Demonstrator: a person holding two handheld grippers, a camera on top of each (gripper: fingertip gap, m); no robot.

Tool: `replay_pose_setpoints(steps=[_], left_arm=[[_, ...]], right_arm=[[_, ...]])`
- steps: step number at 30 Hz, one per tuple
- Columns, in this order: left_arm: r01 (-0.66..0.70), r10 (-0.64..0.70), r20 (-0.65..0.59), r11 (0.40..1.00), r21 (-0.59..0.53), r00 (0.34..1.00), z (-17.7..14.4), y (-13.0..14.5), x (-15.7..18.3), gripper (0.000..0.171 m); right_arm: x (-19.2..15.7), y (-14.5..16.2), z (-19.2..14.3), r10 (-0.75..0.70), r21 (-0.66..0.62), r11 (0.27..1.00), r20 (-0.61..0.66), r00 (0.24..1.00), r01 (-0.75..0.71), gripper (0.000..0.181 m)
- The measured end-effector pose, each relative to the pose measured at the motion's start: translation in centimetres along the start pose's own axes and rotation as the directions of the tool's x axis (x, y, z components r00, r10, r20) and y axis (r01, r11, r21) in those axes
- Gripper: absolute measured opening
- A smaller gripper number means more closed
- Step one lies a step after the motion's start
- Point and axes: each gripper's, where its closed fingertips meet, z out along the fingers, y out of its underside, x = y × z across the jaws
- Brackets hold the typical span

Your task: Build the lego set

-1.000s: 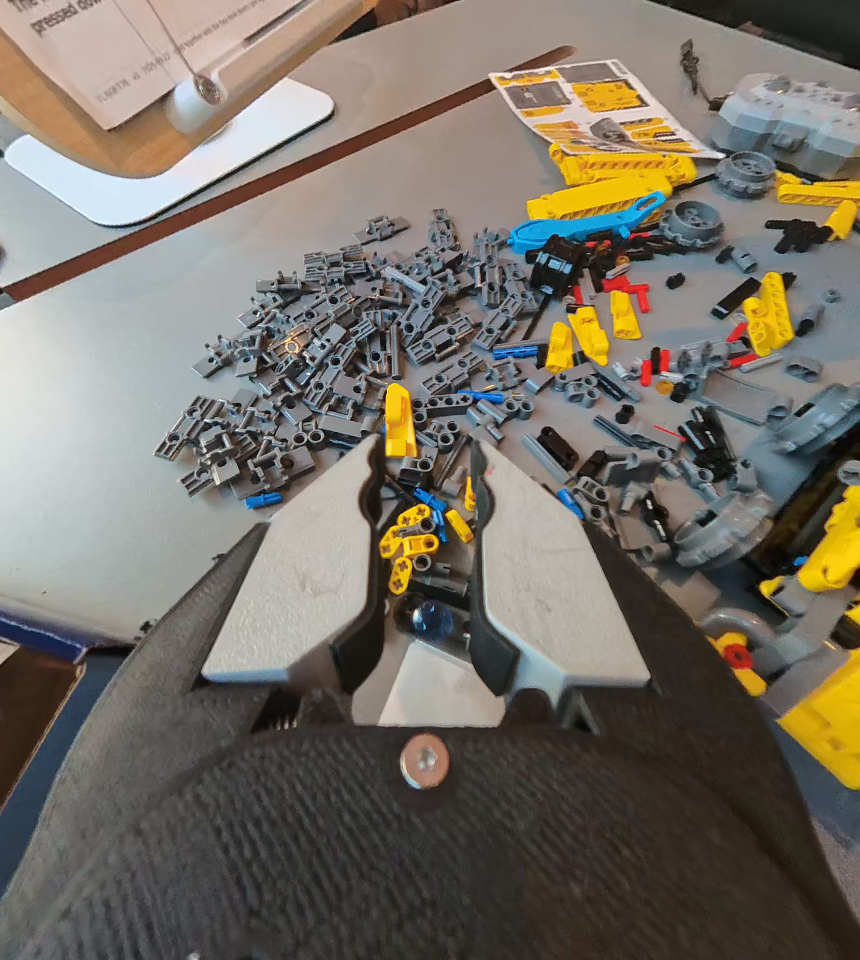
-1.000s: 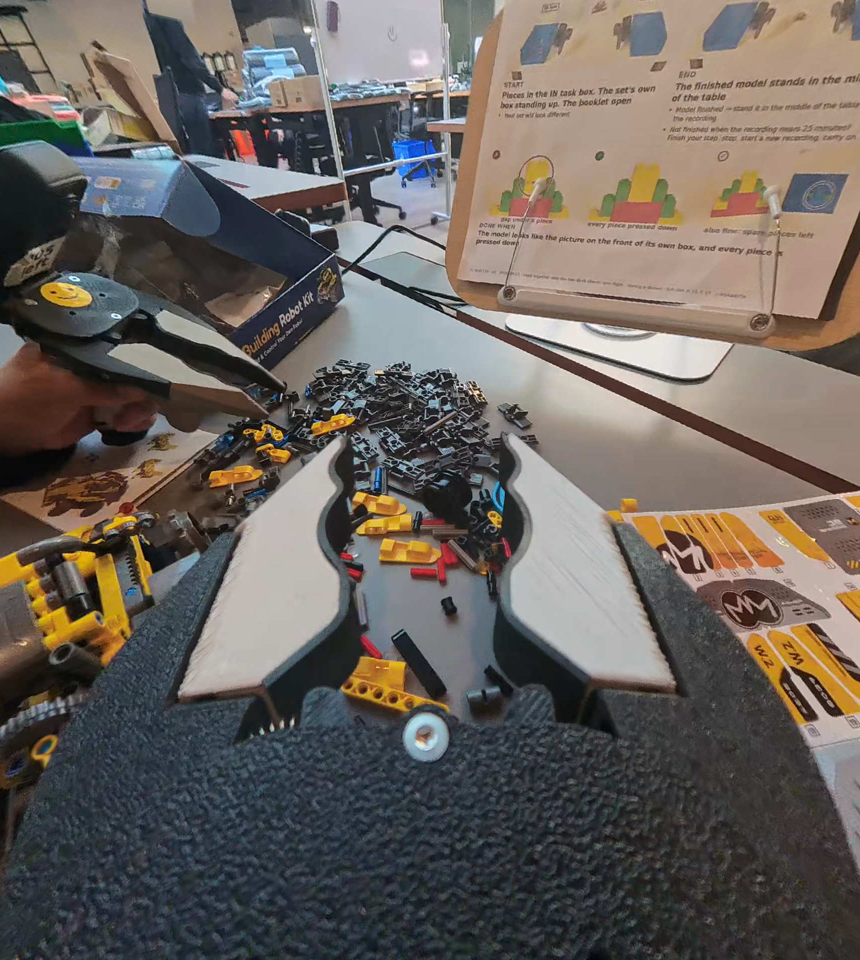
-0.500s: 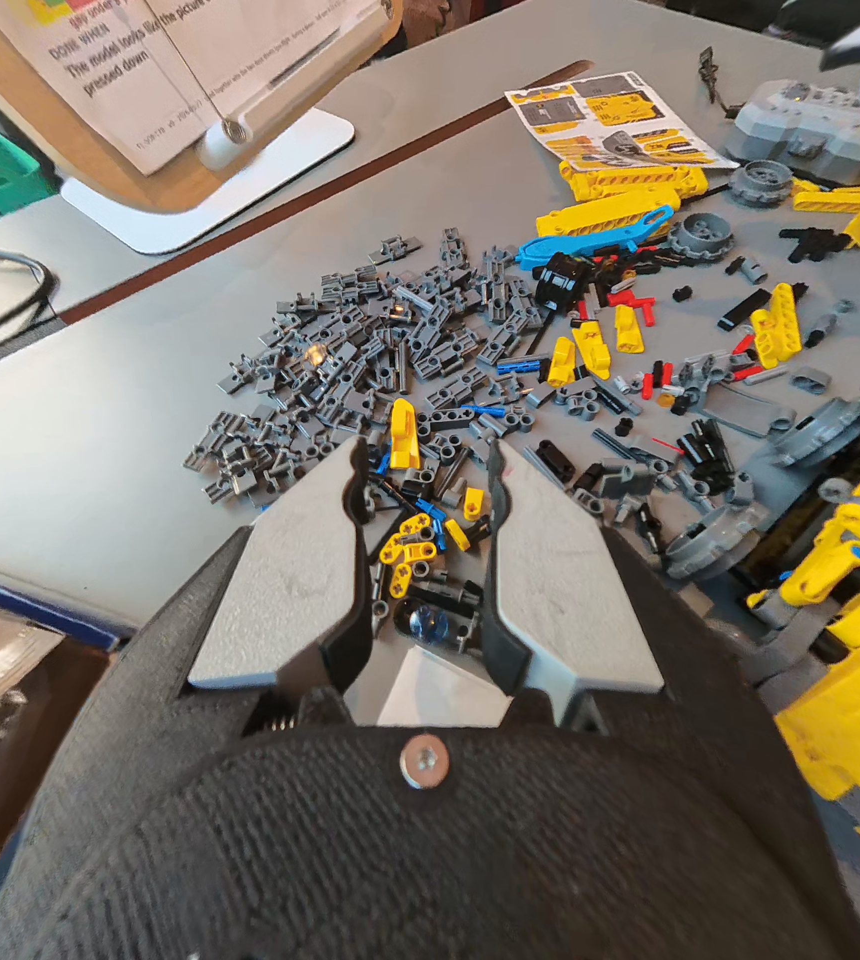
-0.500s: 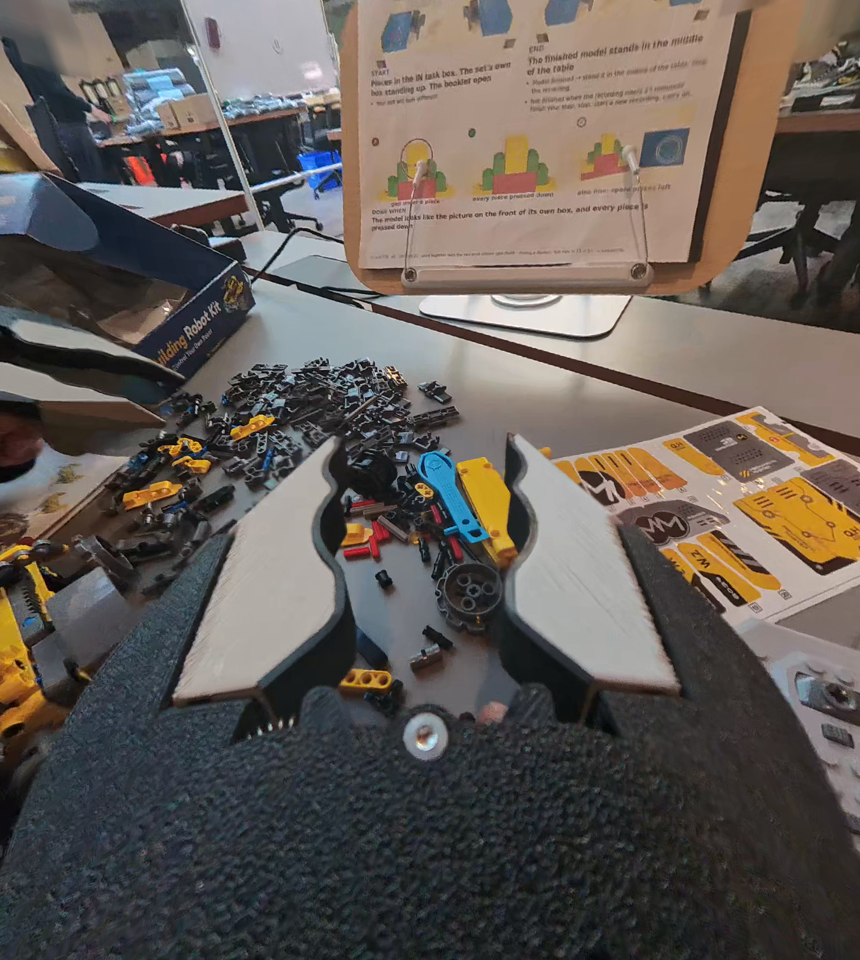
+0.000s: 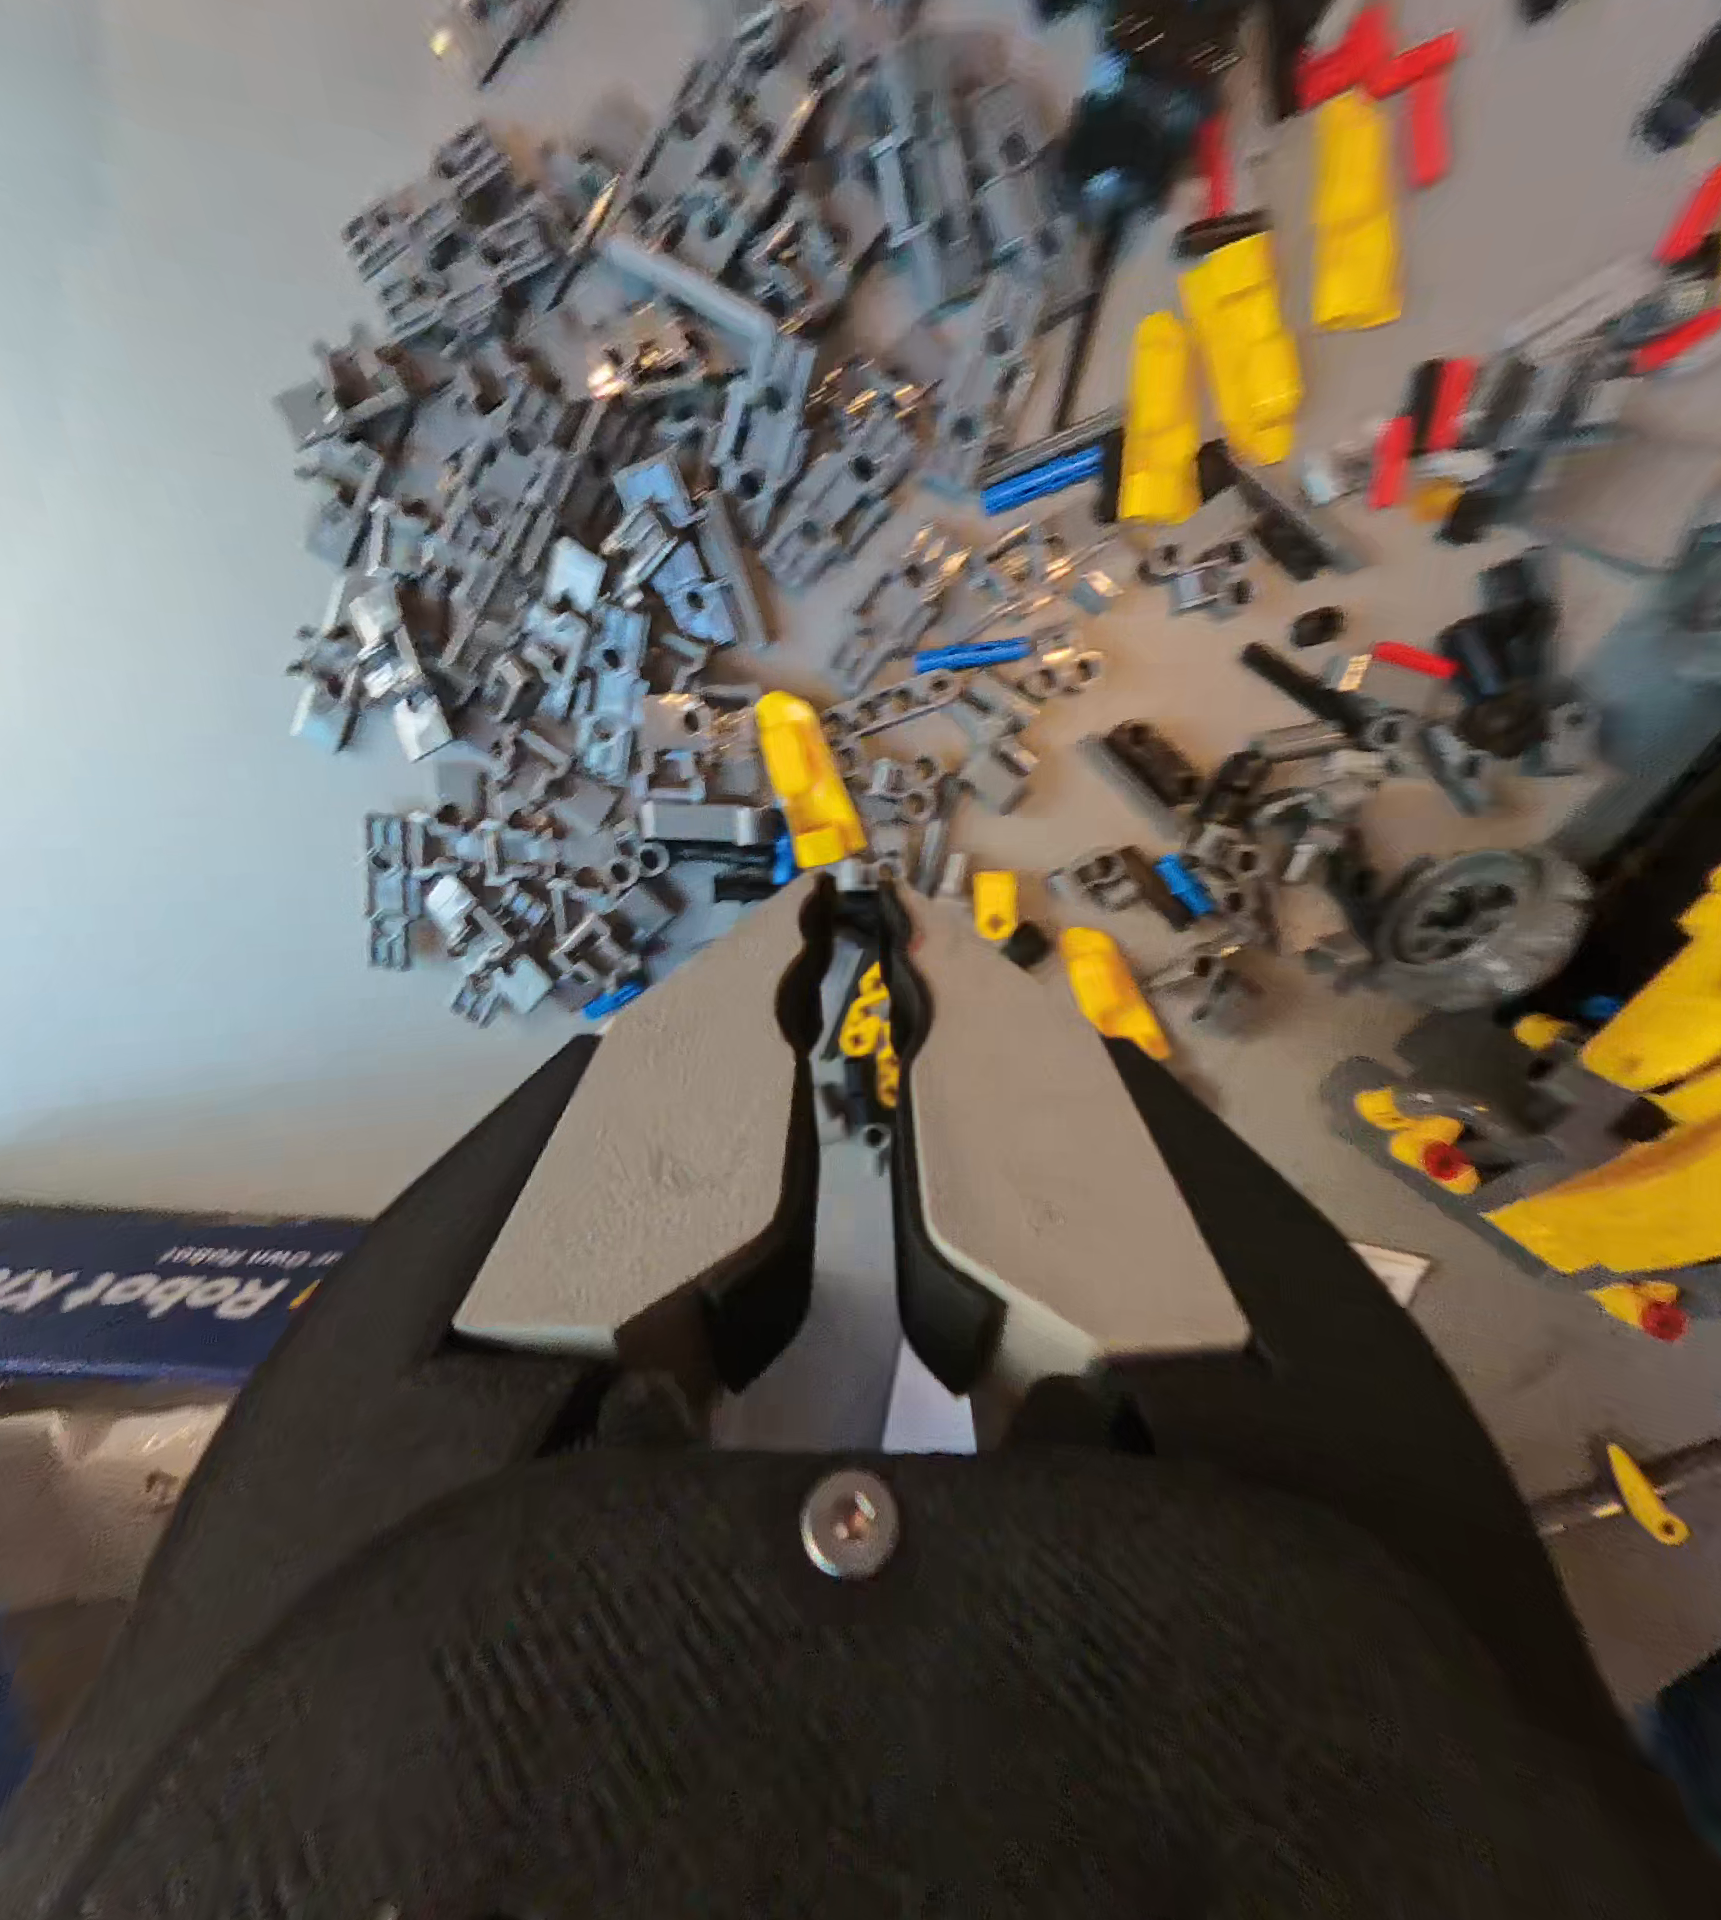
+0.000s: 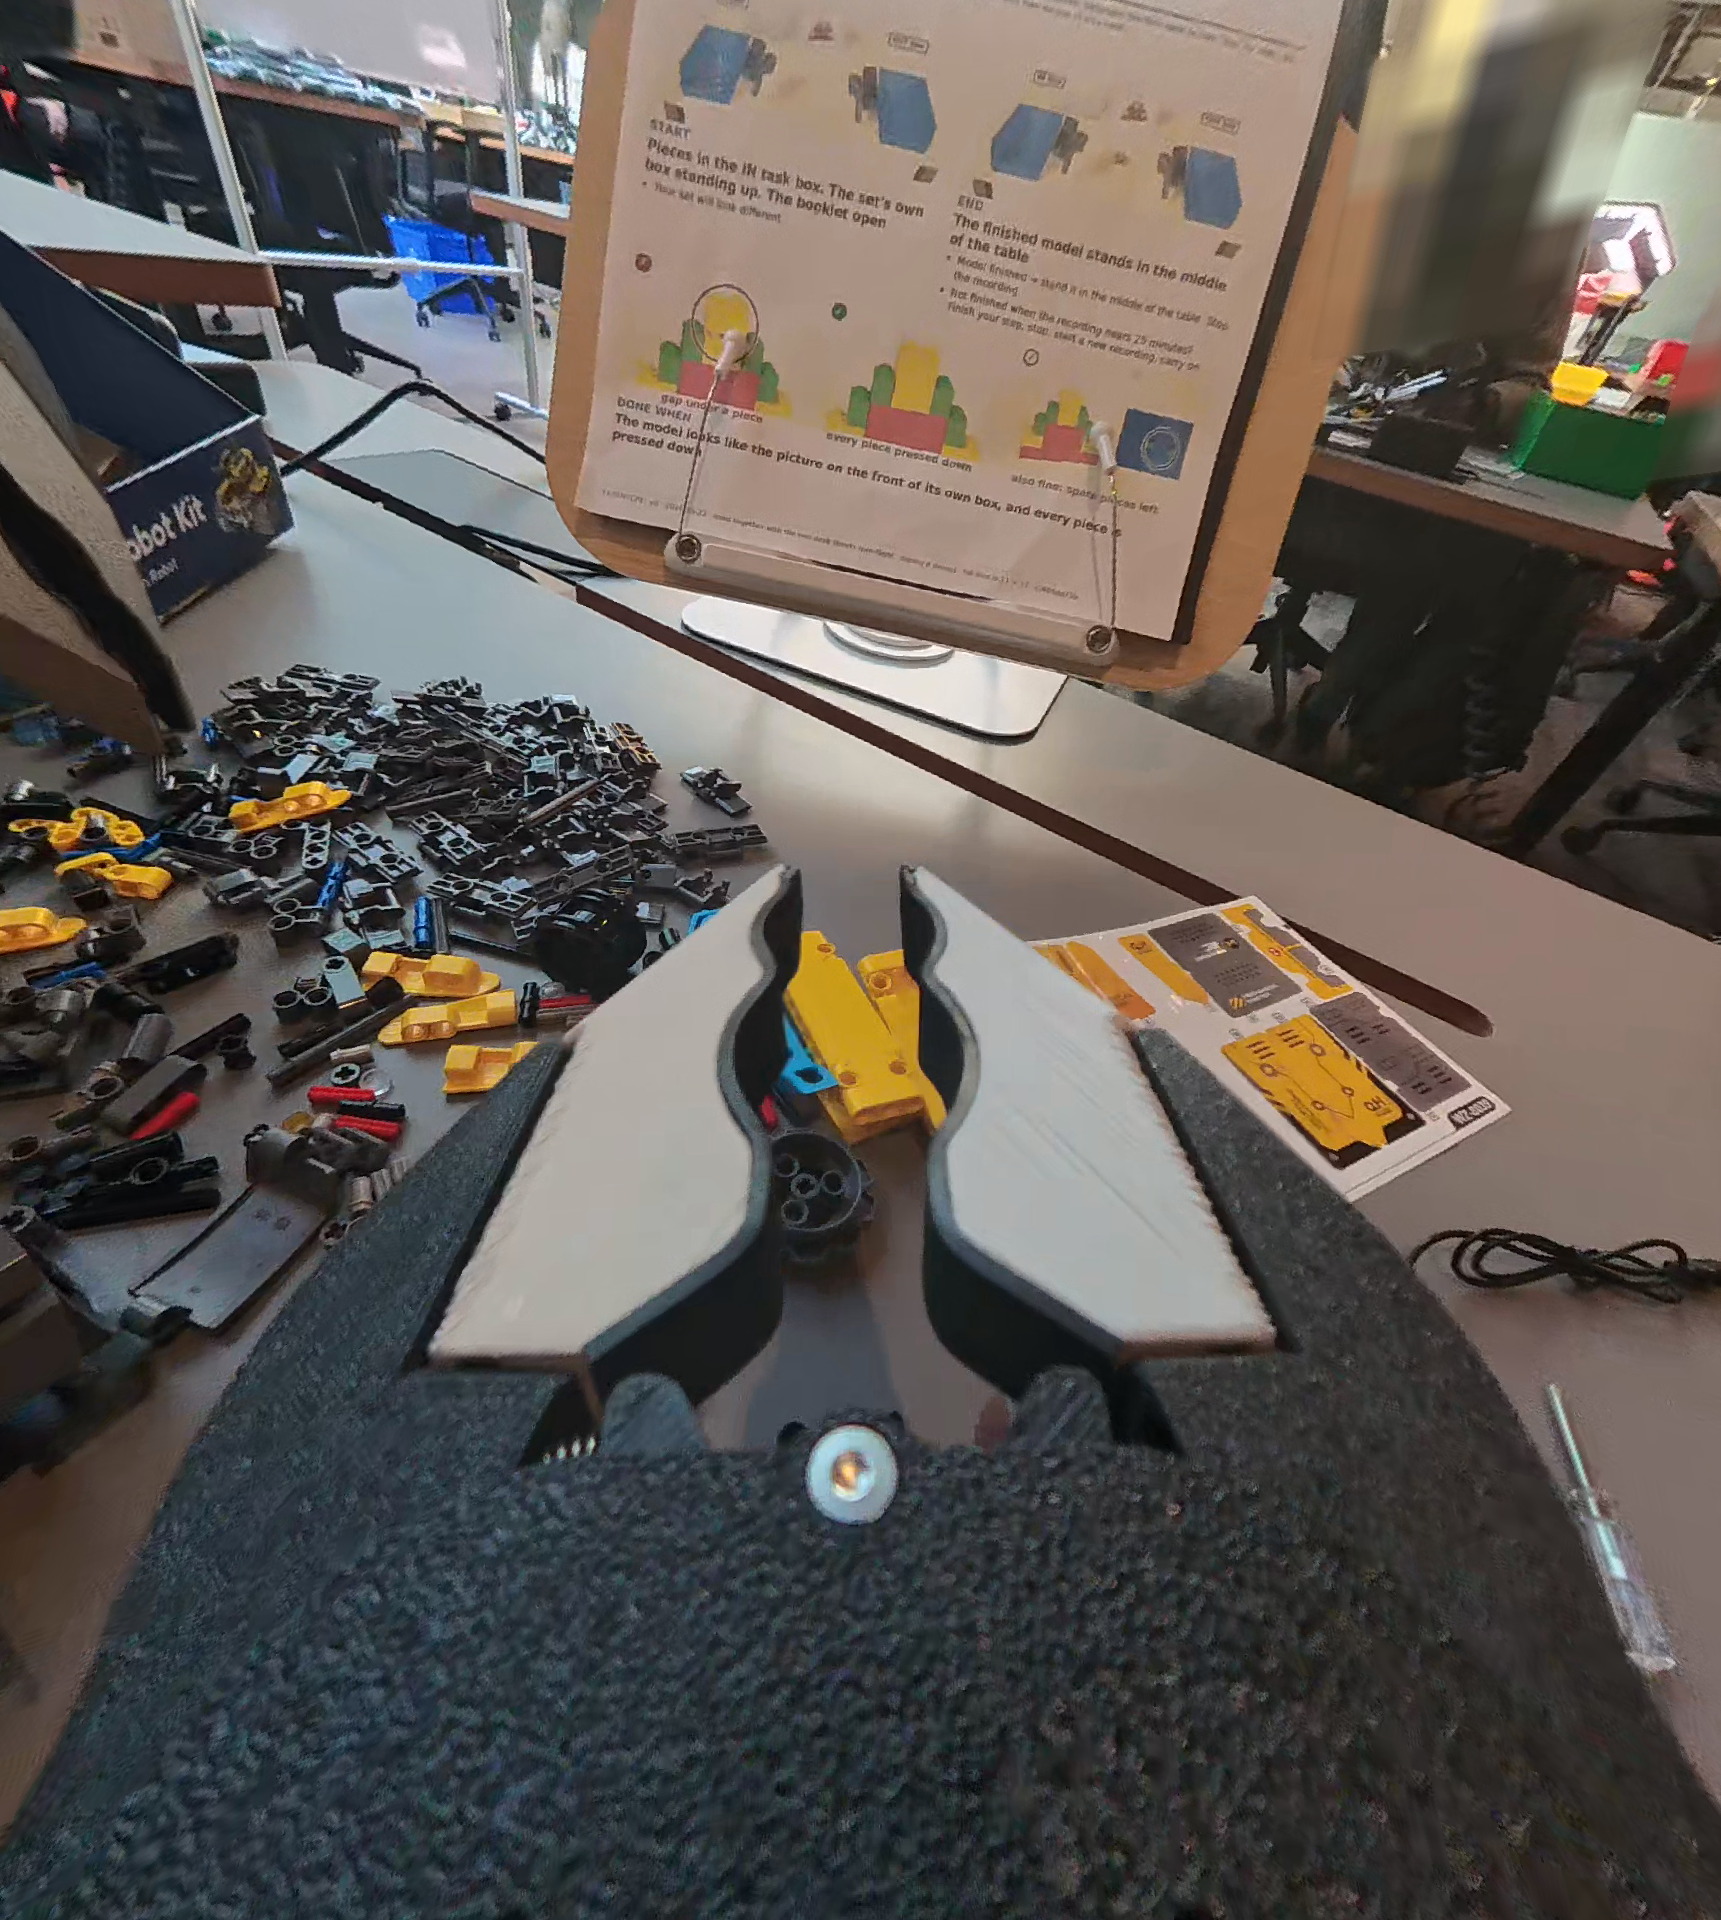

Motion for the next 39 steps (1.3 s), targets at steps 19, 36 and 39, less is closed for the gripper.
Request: replay_pose_setpoints(steps=[19,36,39], left_arm=[[0.099,-0.123,-0.192,0.986,-0.133,0.974,2.2,2.8,0.2,0.008],[0.107,-0.129,-0.151,0.984,-0.142,0.98,3.6,2.3,-0.2,0.001],[0.088,-0.108,-0.134,0.985,-0.145,0.985,3.5,2.4,-0.3,0.001]], right_arm=[[0.5,-0.9,-0.7,-0.056,0.042,0.997,-0.076,0.996,0.06,0.01],[0.3,-1.1,-0.8,-0.044,0.053,0.997,-0.064,0.997,0.047,0.008],[0.3,-1.2,-0.8,-0.045,0.056,0.997,-0.062,0.997,0.048,0.007]])
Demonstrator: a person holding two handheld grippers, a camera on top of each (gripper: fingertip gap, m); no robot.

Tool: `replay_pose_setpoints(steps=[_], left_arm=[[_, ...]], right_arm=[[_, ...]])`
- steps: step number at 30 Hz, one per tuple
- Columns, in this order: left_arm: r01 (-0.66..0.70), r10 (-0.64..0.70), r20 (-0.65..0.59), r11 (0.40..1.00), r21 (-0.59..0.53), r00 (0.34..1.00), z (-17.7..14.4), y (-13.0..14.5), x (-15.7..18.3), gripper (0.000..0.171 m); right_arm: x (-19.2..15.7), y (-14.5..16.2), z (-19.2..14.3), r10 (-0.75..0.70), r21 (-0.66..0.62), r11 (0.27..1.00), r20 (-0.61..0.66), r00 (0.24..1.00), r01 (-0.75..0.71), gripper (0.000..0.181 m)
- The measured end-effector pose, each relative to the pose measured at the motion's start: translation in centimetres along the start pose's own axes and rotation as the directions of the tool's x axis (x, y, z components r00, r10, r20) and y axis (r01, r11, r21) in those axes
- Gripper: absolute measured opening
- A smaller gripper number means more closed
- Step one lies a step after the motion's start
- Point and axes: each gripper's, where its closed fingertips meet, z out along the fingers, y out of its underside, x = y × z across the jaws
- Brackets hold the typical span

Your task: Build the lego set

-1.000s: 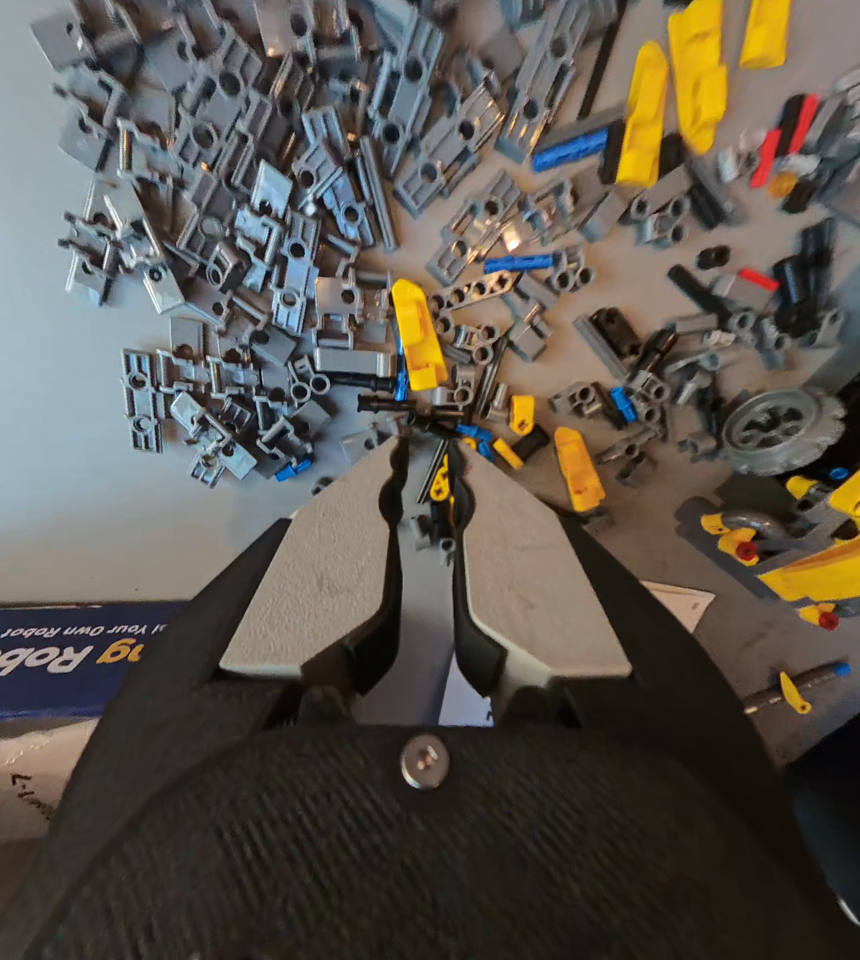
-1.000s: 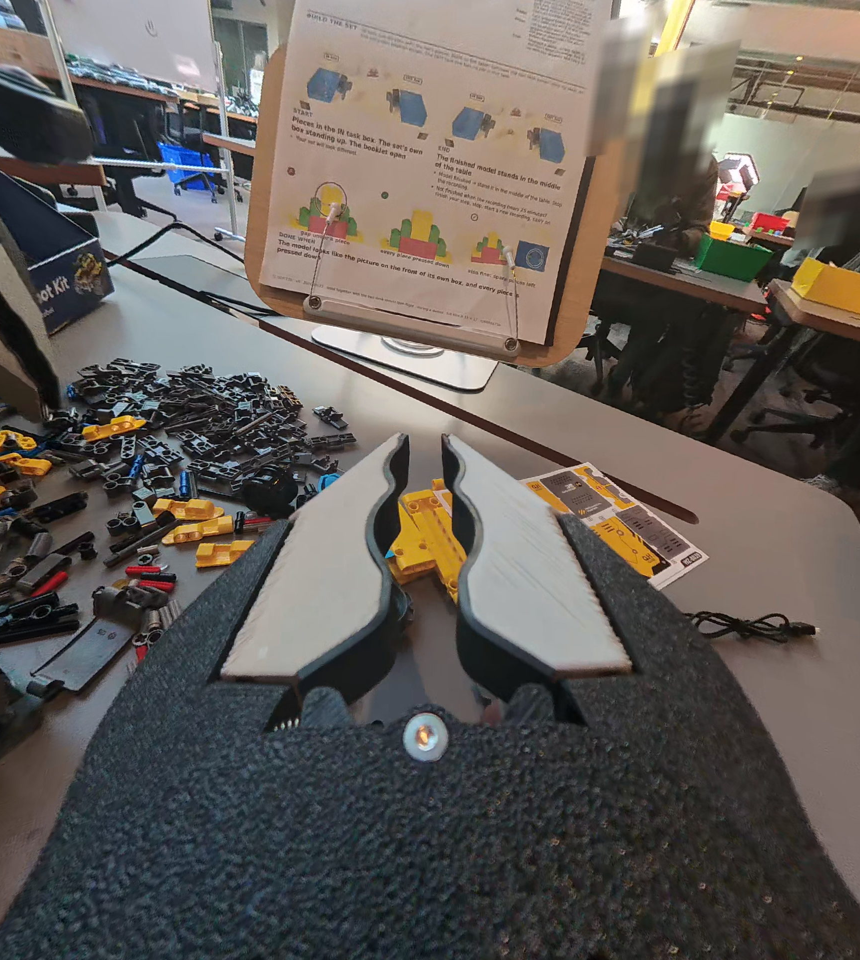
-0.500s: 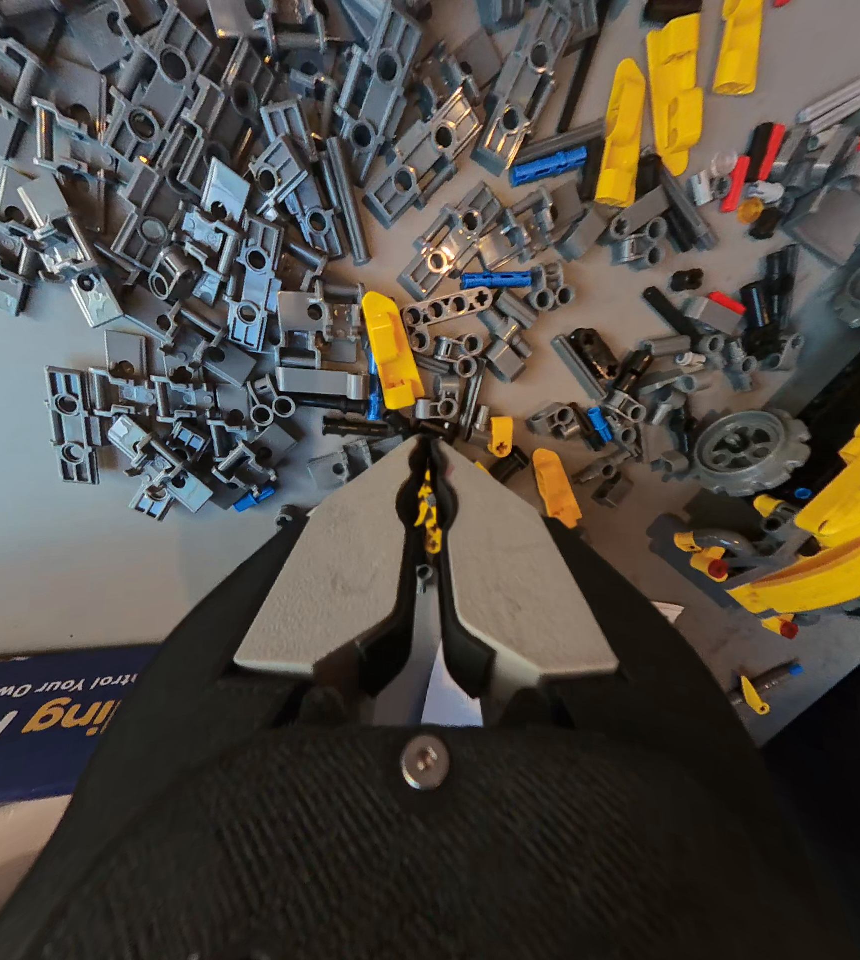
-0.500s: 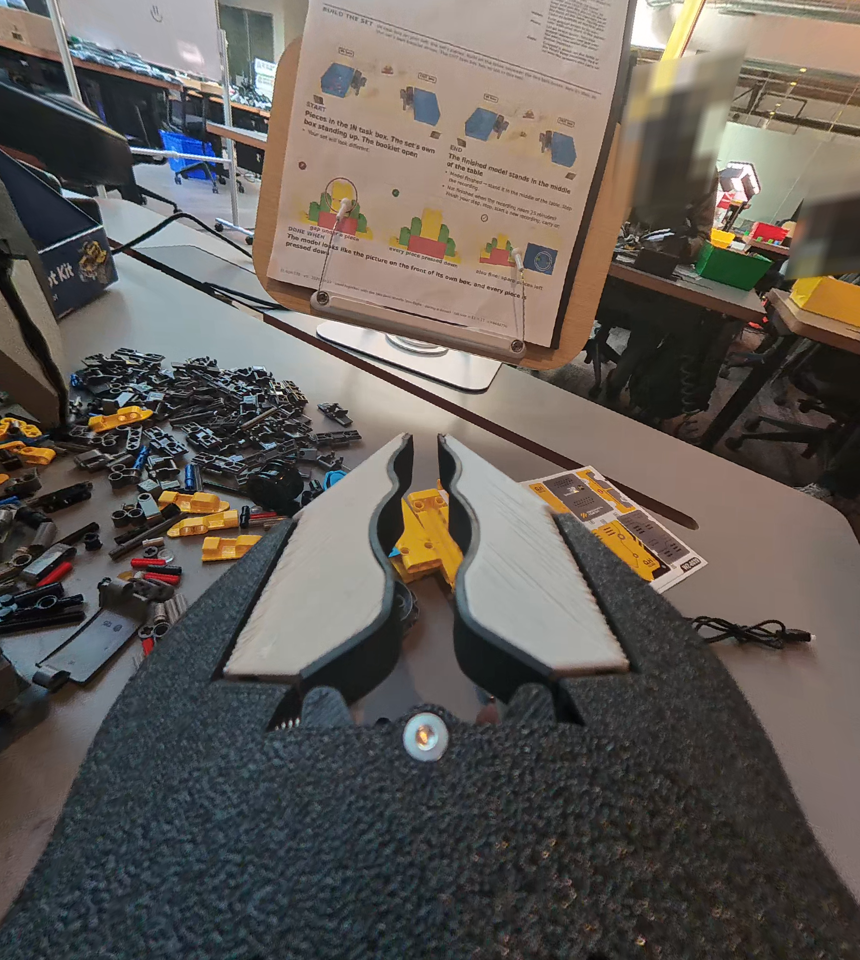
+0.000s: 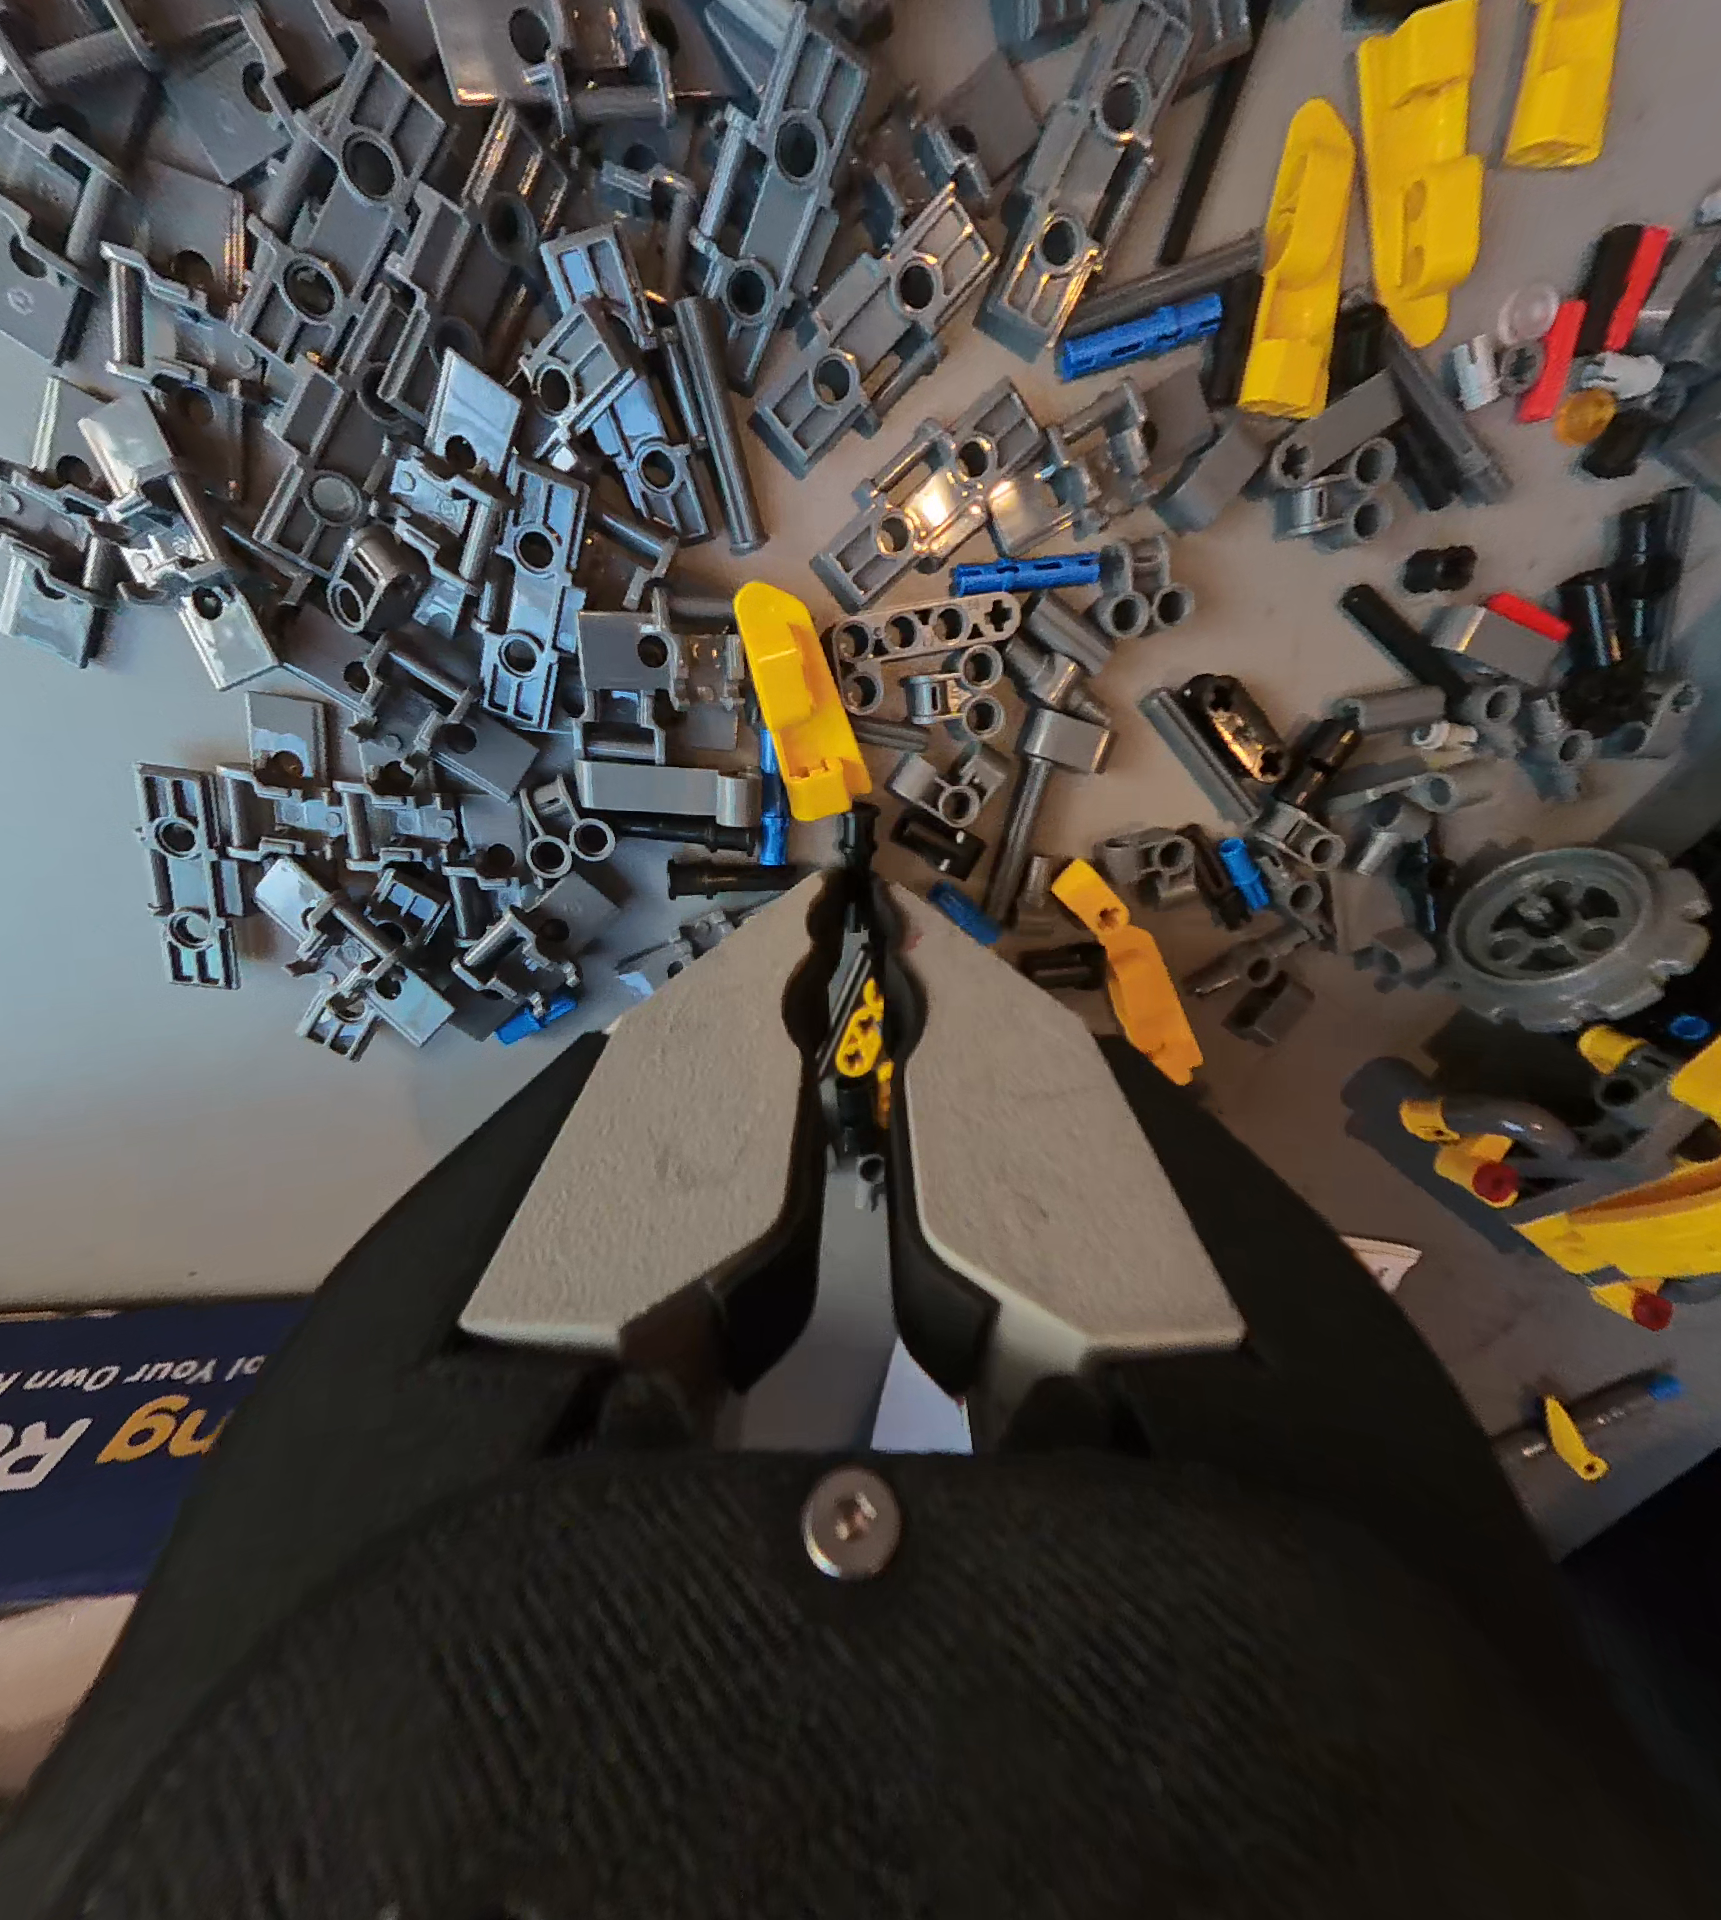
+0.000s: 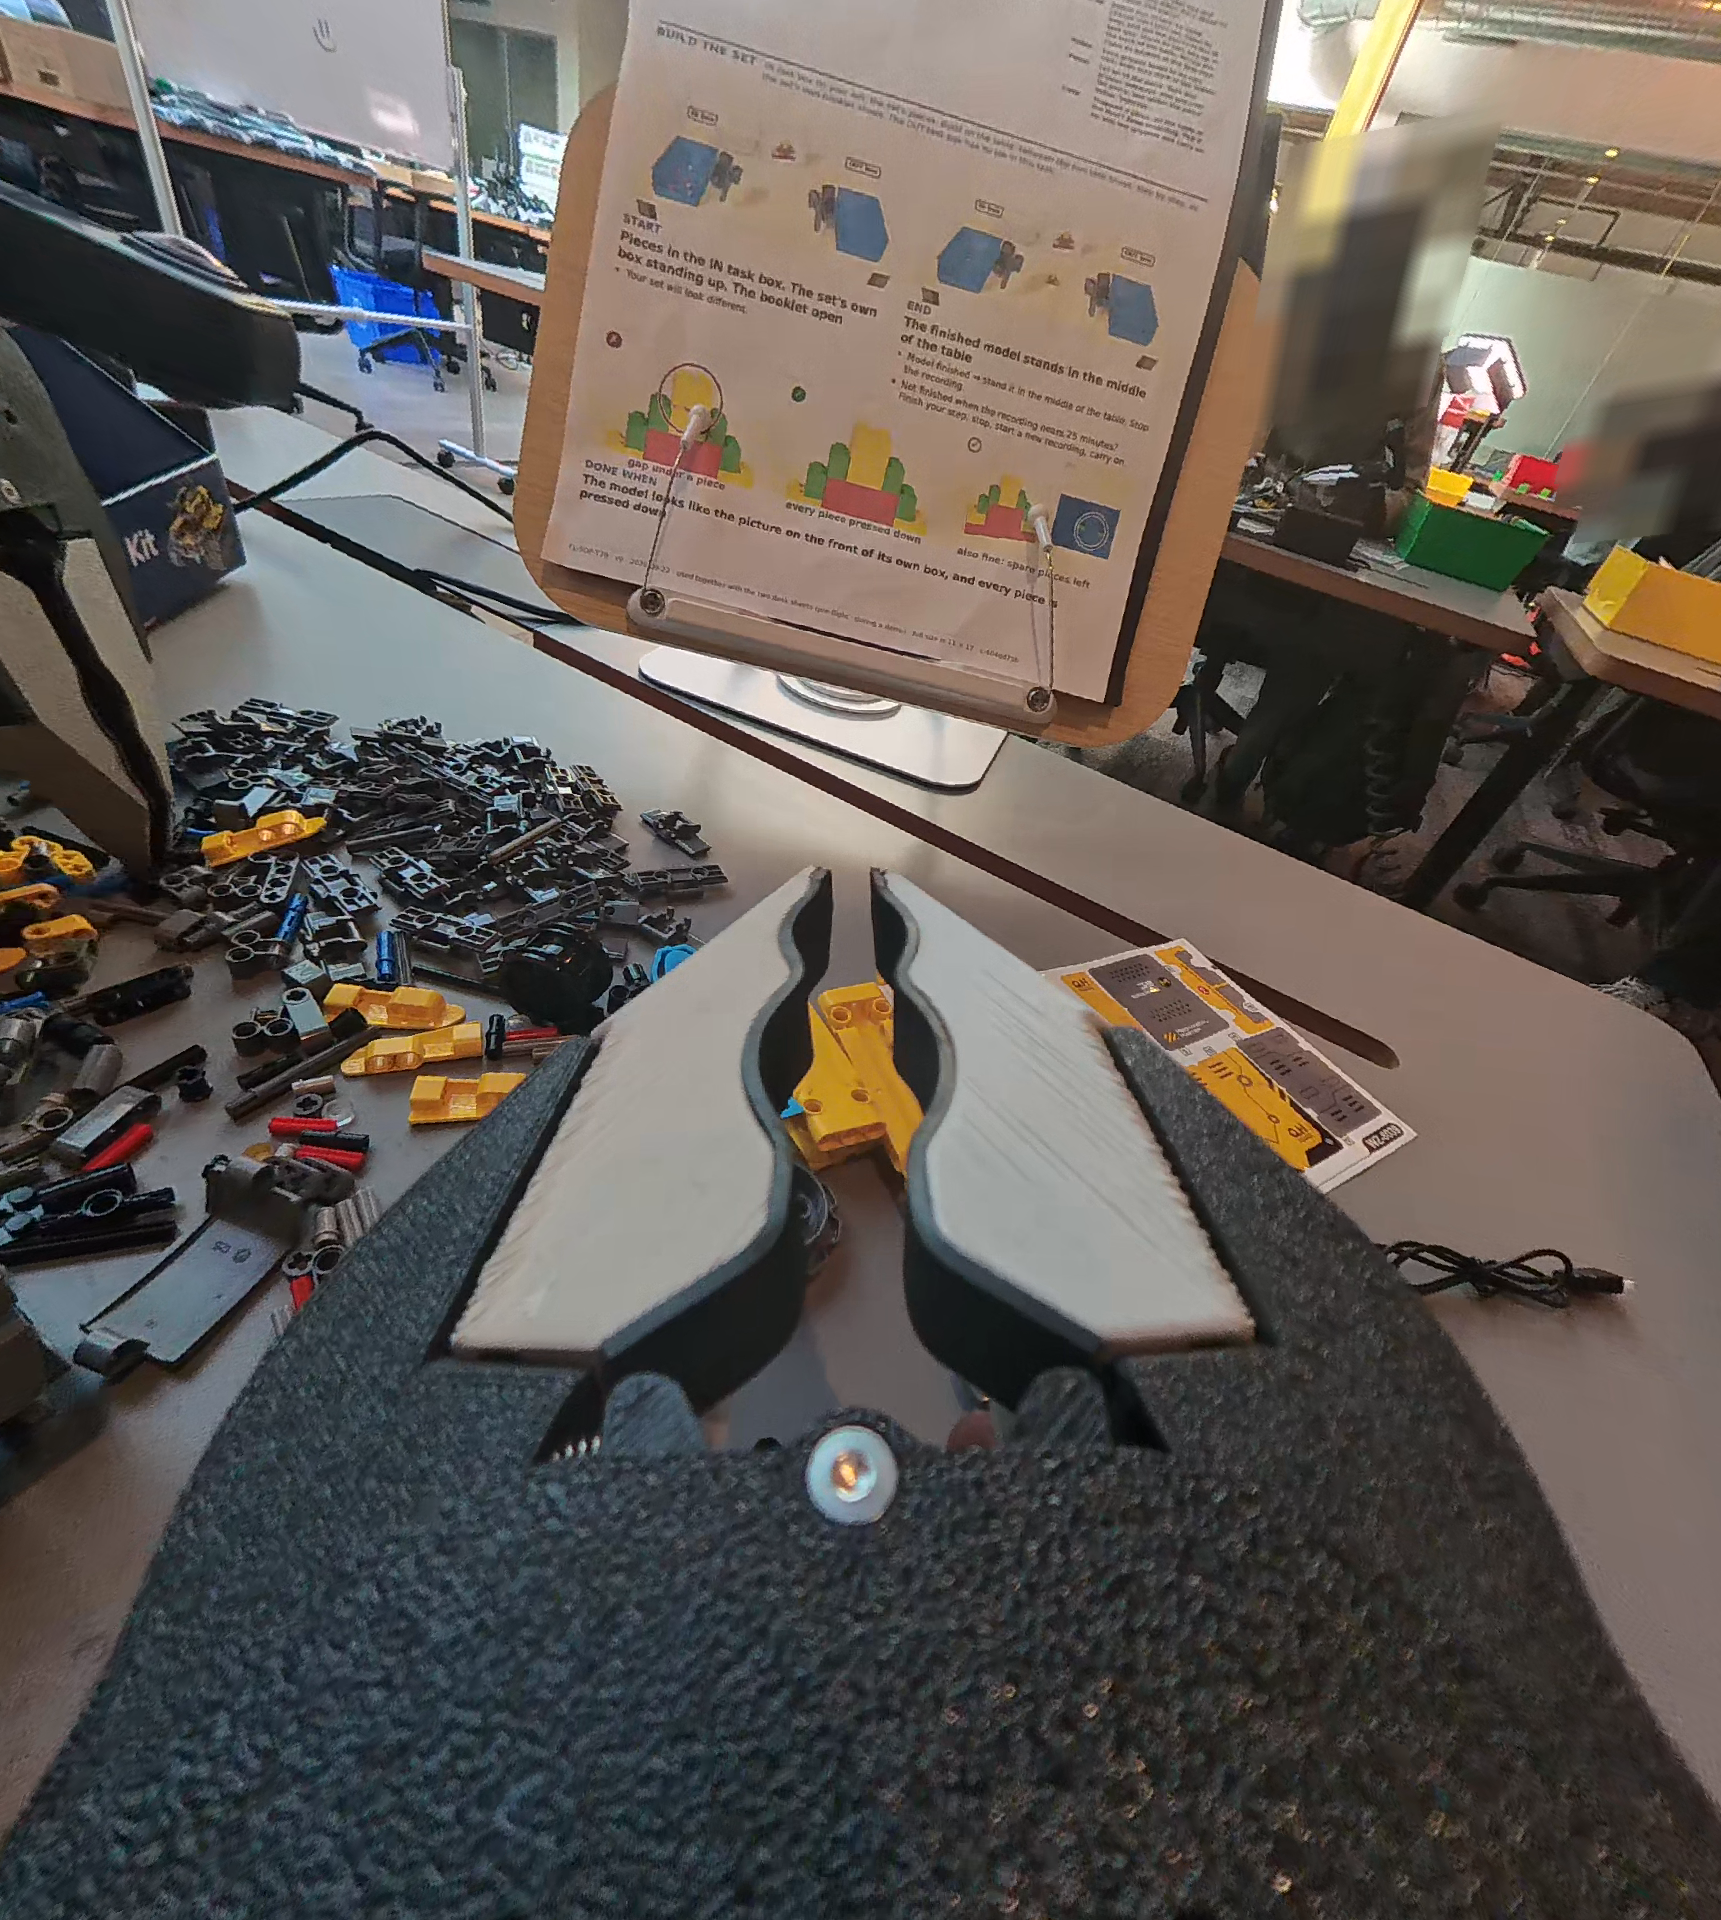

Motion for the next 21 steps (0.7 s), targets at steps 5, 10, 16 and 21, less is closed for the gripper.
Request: replay_pose_setpoints(steps=[5,10,16,21], left_arm=[[-0.028,0.027,0.054,1.0,0.011,0.998,-0.9,-0.4,0.0,0.001],[-0.075,0.061,0.145,0.993,0.095,0.988,-3.3,-2.2,0.9,0.001],[-0.144,0.131,0.159,0.987,0.071,0.979,-3.3,-2.2,2.3,0.001],[-0.091,0.092,0.155,0.996,-0.013,0.984,-1.3,-1.1,1.0,0.001]], right_arm=[[0.0,0.0,0.0,0.009,-0.002,1.0,0.006,1.0,-0.009,0.007],[-0.2,-0.7,-0.3,0.023,0.025,0.999,0.018,1.0,-0.023,0.008],[-0.4,0.5,0.3,0.033,-0.013,0.999,0.021,0.999,-0.033,0.008],[-0.2,0.9,0.3,0.018,-0.027,0.999,0.006,1.0,-0.018,0.008]])
